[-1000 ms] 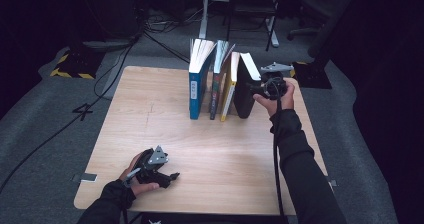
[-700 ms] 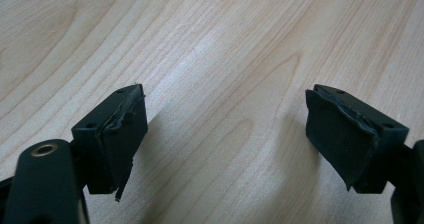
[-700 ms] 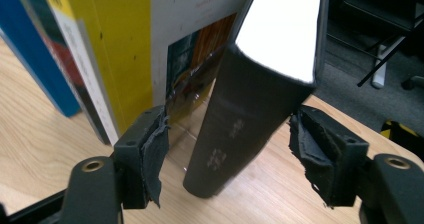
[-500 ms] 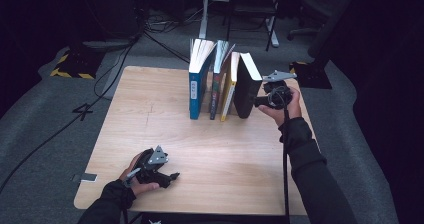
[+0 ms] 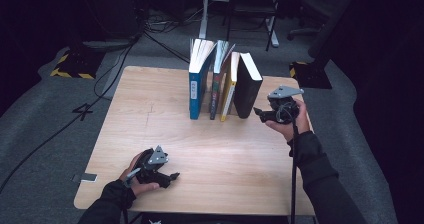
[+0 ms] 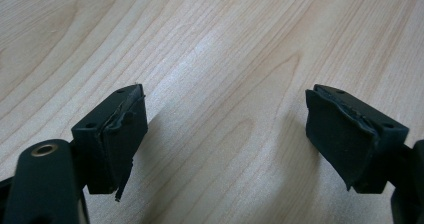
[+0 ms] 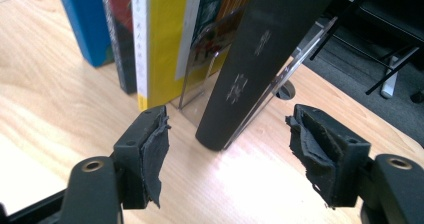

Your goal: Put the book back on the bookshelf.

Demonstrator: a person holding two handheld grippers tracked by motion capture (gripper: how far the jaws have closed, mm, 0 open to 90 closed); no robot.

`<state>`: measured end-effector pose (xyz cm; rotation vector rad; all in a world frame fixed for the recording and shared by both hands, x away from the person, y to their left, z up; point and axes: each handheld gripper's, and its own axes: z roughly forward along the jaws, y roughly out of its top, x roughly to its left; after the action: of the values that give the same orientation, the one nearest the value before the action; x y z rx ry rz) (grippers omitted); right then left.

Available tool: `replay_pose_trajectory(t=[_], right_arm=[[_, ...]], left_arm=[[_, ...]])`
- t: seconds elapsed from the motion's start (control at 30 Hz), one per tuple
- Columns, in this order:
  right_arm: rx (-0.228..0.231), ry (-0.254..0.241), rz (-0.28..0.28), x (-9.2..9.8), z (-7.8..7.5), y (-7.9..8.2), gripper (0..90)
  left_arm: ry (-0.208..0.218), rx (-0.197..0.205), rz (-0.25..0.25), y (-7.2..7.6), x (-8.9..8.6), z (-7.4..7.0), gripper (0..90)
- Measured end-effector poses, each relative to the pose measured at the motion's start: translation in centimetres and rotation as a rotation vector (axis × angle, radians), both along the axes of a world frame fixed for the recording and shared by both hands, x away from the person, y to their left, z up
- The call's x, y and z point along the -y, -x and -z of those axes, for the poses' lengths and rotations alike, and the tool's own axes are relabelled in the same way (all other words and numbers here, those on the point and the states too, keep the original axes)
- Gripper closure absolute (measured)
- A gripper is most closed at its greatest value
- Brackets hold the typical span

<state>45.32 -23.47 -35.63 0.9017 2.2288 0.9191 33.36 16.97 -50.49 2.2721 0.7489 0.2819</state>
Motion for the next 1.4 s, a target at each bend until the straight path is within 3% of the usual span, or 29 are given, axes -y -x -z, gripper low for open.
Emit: replay_pose_trajectory(t=[0.23,0.47,0.97,1.4], right_arm=[[0.007,0.012,-0.018,1.0,0.6,1.5,32.2],[0.004,0.065,-0.046,2.1,2.0,3.3,31.6],[-0.011,0.07,-0.073,4.5,3.8,6.0,31.2],[-0.031,0.095,-0.084,6.4,6.8,8.2,30.1]], left_arm=[[0.0,0.0,0.0,0.0,0.0,0.0,17.3],[0.0,0.001,-0.003,0.0,0.0,0.0,17.2],[-0.001,0.002,-0.006,0.0,0.0,0.0,17.3],[0.0,0.0,-0.008,0.0,0.1,0.0,17.2]])
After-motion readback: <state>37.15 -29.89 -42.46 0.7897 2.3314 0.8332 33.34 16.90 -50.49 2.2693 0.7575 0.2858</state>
